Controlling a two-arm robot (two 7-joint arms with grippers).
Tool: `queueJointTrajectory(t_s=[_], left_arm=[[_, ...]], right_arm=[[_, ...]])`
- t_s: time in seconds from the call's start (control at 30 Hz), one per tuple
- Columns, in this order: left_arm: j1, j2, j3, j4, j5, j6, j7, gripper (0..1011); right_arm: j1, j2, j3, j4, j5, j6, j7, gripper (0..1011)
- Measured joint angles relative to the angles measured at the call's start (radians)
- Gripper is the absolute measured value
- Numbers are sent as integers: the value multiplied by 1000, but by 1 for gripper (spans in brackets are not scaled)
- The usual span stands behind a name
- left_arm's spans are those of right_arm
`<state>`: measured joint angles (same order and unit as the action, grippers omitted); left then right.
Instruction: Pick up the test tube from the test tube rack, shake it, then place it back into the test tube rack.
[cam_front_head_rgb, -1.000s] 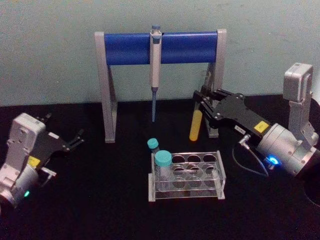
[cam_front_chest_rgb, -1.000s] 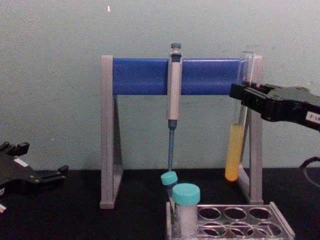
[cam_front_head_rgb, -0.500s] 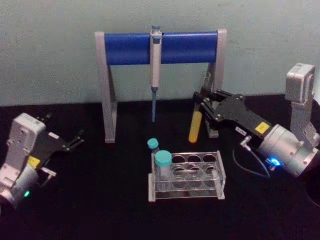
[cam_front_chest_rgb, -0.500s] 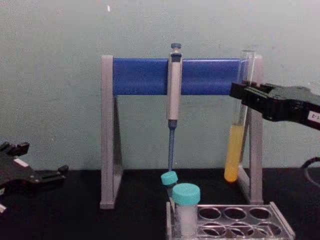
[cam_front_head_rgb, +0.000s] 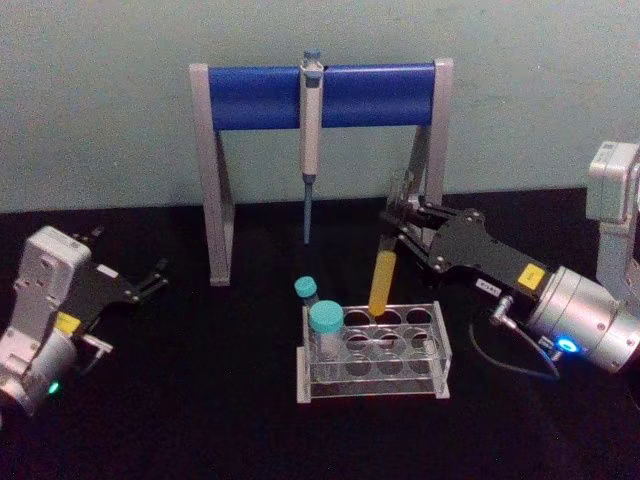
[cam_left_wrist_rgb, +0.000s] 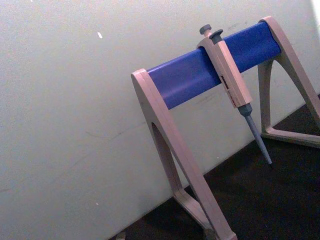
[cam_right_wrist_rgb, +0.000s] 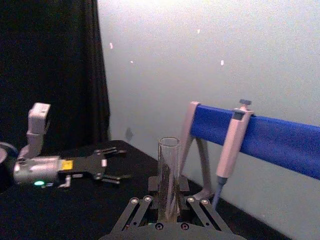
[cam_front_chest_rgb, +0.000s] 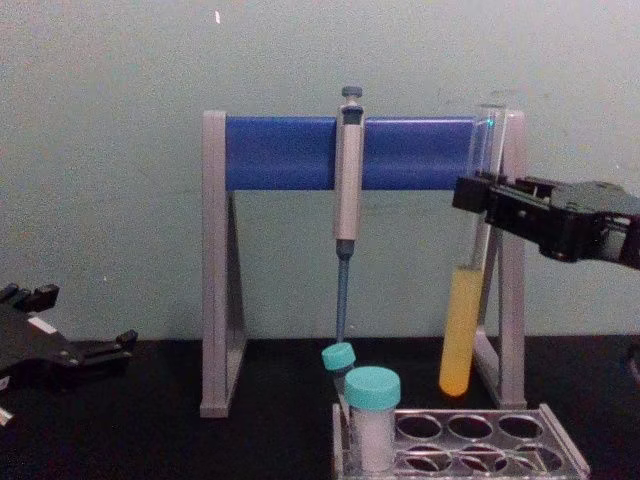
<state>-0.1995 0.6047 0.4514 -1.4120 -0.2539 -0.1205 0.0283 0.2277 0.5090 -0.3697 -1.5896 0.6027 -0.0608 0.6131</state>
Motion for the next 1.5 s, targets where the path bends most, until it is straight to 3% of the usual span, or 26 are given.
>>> queueJointTrajectory(t_s=[0.43, 0.77, 1.5], left_arm=[[0, 0, 0, 0, 0, 0, 0, 1001], [0, 0, 0, 0, 0, 0, 0, 1001], [0, 0, 0, 0, 0, 0, 0, 1001]], right_arm=[[7, 31, -45, 10, 23, -11, 41, 228], [23, 21, -75, 42, 17, -18, 37, 228], [28, -4, -95, 95, 7, -23, 24, 228]])
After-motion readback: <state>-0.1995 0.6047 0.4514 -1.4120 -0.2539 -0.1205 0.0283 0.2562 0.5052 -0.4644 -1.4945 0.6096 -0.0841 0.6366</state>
